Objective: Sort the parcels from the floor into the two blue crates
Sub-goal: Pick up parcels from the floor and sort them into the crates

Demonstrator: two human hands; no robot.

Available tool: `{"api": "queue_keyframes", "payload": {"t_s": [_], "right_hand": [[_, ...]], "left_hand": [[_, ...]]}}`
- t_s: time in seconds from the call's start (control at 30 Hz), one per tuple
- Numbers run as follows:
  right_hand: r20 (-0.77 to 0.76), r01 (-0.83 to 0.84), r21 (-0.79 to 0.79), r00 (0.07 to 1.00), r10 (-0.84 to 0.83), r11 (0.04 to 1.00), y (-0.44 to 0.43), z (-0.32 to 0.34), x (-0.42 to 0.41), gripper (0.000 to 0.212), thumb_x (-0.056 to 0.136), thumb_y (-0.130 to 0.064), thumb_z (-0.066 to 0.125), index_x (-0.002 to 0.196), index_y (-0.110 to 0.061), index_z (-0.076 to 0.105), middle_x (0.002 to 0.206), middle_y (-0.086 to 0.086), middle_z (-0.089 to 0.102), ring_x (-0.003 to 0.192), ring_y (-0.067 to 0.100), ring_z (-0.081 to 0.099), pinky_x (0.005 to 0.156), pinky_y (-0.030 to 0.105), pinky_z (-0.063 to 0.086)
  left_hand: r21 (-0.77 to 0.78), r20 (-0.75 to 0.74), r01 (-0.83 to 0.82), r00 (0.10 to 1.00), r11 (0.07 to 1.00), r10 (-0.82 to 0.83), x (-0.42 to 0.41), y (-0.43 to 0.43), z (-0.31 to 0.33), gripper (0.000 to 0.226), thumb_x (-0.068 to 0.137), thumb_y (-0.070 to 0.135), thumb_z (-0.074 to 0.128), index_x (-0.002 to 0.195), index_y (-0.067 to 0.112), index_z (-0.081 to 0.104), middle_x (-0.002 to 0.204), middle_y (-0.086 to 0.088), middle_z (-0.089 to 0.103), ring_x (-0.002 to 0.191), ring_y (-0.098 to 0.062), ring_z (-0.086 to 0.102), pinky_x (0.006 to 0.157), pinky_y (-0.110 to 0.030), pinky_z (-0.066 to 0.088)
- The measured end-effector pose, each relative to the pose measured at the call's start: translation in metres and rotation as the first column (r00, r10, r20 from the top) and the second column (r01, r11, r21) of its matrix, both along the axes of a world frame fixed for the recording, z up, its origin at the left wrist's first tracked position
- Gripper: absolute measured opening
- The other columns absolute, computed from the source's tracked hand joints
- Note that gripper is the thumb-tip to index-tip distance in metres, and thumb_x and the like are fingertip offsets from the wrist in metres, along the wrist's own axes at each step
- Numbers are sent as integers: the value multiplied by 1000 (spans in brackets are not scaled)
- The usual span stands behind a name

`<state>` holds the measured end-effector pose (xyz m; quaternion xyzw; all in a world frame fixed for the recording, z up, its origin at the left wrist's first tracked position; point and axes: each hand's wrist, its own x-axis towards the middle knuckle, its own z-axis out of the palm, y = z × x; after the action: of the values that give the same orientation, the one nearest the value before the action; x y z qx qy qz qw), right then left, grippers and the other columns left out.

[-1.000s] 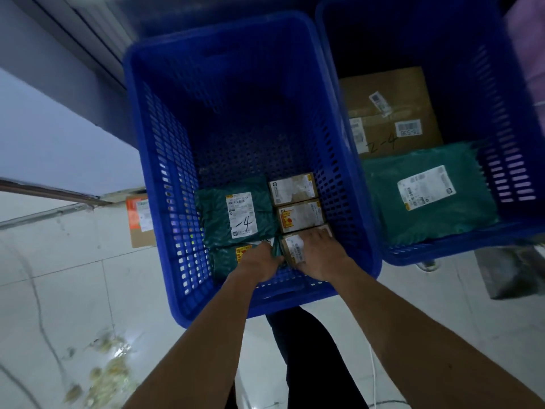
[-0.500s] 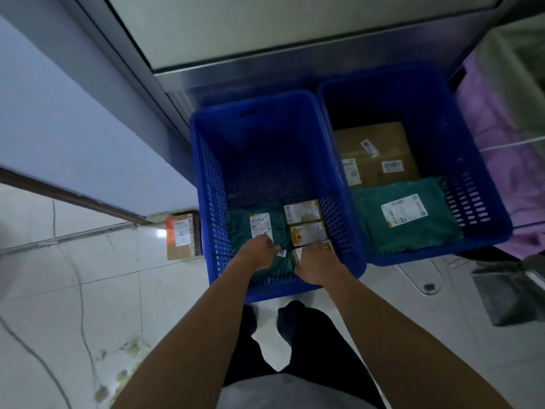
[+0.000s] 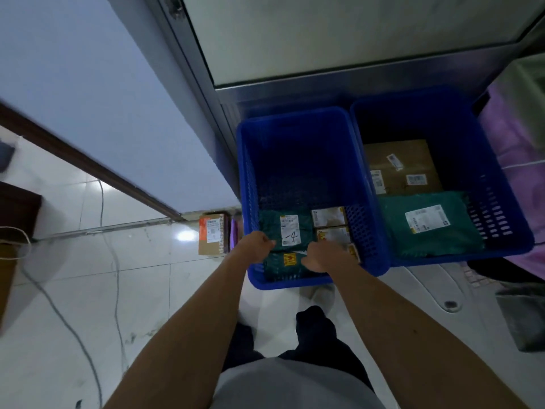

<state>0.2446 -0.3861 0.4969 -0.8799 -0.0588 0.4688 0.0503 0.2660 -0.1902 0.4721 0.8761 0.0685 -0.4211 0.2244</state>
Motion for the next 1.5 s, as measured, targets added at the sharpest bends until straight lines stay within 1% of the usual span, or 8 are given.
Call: {"api": "queue_keyframes", "payload": {"t_s": [0.23,0.37,0.47,0.57,0.7,1.0,1.3,1.5], "right_hand": [[8,5,-34,1000,-5,999,77,4,-14,39,105,-39,39,116,-7,59,100,10,60,78,22,54,75,36,47],[54,78,-1,996,-78,997,154,4,-38,35,104,-39,42,91,-9,55,90,9,56,74,23,52,74,36,45],[124,158,43,979,-162,987,221,-3,-58,43,101,-37,45,130,-6,53,131,16,53,115,35,56,93,41,45],[111,187,95,974,-197,978,283,-3,-77,51,99,-36,46,142,-7,46,146,18,44,129,37,49,100,42,42],[79,174,104,980,-182,979,334,1,-90,52,101,-38,43,143,-6,43,146,17,43,128,34,50,96,40,43],[14,103,51,995,-104,993,360,-20,-62,53,102,-38,42,144,-6,40,149,17,40,131,34,47,100,40,42],[-65,-70,71,995,75,995,379,-126,9,49,103,-37,41,141,-7,44,143,17,45,130,34,48,101,41,42],[-70,-34,61,997,38,998,381,-257,60,46,101,-36,43,142,-17,48,144,11,50,130,32,49,99,38,42]], "left_hand": [[3,67,-27,997,1000,27,-23,84,2,45,102,42,45,125,7,62,124,-14,64,111,-32,60,93,-38,48],[15,110,-14,994,1000,12,-45,162,1,47,102,43,46,121,4,65,124,-17,65,113,-35,60,90,-34,45],[24,112,15,994,1000,-18,-62,226,5,44,104,37,44,126,3,62,127,-18,62,117,-36,58,95,-34,44],[66,68,12,998,998,-17,-73,287,6,45,105,38,41,126,5,60,129,-18,62,117,-36,59,98,-38,48],[140,13,37,999,990,-39,-73,337,-2,51,104,43,39,122,0,62,126,-19,63,113,-35,61,93,-37,47],[213,-95,72,994,974,-52,-53,373,-46,57,101,50,38,129,4,58,131,-16,61,118,-34,59,99,-42,48],[350,-126,-93,981,932,145,-37,401,-150,53,102,45,36,128,4,57,131,-15,61,119,-33,58,93,-37,45],[231,-126,-194,966,953,227,-2,380,-285,52,102,44,35,124,3,56,130,-18,61,118,-36,57,90,-36,43]]}}
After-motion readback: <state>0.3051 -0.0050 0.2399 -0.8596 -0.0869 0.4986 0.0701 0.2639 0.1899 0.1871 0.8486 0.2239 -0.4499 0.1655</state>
